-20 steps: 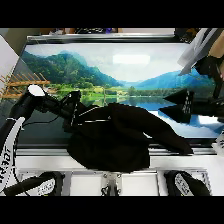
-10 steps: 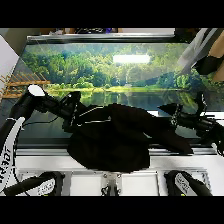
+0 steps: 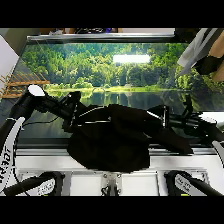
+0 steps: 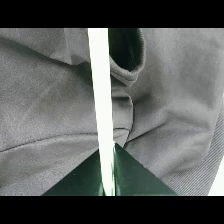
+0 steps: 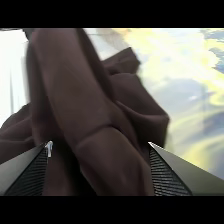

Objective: Fold the clothes and pants, and hang the long-sleeved shirts on hangers.

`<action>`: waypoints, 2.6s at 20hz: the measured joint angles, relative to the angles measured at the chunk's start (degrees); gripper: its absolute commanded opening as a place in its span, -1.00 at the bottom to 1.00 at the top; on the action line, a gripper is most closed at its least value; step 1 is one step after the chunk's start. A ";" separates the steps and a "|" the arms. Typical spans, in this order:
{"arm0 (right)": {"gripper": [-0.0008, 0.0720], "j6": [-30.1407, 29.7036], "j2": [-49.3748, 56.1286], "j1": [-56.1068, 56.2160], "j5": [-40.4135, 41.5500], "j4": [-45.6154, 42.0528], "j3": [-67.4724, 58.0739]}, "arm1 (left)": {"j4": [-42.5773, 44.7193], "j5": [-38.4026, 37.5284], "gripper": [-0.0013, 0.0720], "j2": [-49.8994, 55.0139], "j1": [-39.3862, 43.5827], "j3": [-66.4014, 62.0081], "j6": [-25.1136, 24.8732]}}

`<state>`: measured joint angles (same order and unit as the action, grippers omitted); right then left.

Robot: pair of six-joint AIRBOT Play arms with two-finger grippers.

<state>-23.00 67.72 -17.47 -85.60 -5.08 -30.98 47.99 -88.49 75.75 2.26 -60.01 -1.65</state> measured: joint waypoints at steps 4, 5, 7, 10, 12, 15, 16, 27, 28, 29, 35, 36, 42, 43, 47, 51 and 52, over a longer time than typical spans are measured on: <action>0.86 0.35 1.07 3.85 1.09 0.33 -1.62 | 0.00 -0.04 -0.93 0.00 0.00 0.00 0.00; 0.86 0.59 1.44 4.61 1.25 0.35 -2.10 | 0.00 -0.04 -0.93 0.00 0.00 0.00 0.02; 0.86 1.66 2.38 6.03 1.49 0.37 -2.93 | 0.00 -0.07 -0.93 0.00 0.00 0.00 0.02; 0.86 2.23 3.67 7.96 1.66 0.76 -3.69 | 0.00 -0.20 -0.93 0.00 0.00 0.00 0.02; 0.86 2.54 4.31 9.16 1.77 0.98 -4.02 | 0.00 -0.48 -0.93 0.00 0.00 0.00 0.04; 0.86 2.64 5.07 10.62 1.97 2.05 -4.33 | 0.37 -0.72 -0.92 -0.02 -0.04 0.00 0.04; 0.86 2.69 5.29 11.06 2.08 2.51 -4.42 | 0.52 -0.79 -0.93 0.00 -0.04 0.00 0.04; 0.86 2.60 5.84 12.94 3.30 3.80 -4.79 | 0.22 -1.07 -0.93 0.00 -0.04 0.02 0.07; 0.86 2.58 5.84 12.96 3.30 3.80 -4.79 | 0.20 -1.07 -0.93 0.00 -0.04 0.02 0.07; 0.86 2.58 5.84 12.98 3.30 3.80 -4.79 | 0.11 -1.07 -0.93 0.00 -0.04 0.02 0.07; 0.86 2.40 5.84 13.00 3.15 3.82 -4.79 | -0.13 -1.33 -0.92 0.00 -0.02 0.02 0.09; 0.86 2.43 5.84 13.00 3.13 3.85 -4.79 | -0.11 -1.38 -0.92 0.00 -0.02 0.02 0.11; -0.92 1.20 5.86 13.03 2.27 3.56 -4.76 | 0.24 -1.05 -0.92 0.00 -0.04 0.00 0.24; -0.92 -0.09 5.84 13.07 2.51 3.78 -4.79 | 0.22 -1.40 -0.92 0.02 -0.02 0.02 0.28; -0.93 -9.79 5.86 13.07 2.93 3.85 -4.79 | -0.04 -1.33 -0.92 0.00 -0.02 0.02 0.24; -0.92 -20.98 5.84 13.09 4.85 3.82 -4.76 | -0.24 -1.20 -0.92 0.00 0.00 0.00 0.13; -0.92 -22.53 5.86 13.09 5.44 3.82 -4.76 | -0.22 -1.20 -0.92 0.00 0.00 0.00 0.13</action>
<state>-45.54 73.58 -4.38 -80.16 -1.26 -35.75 47.77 -89.69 75.75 2.26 -60.01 -1.52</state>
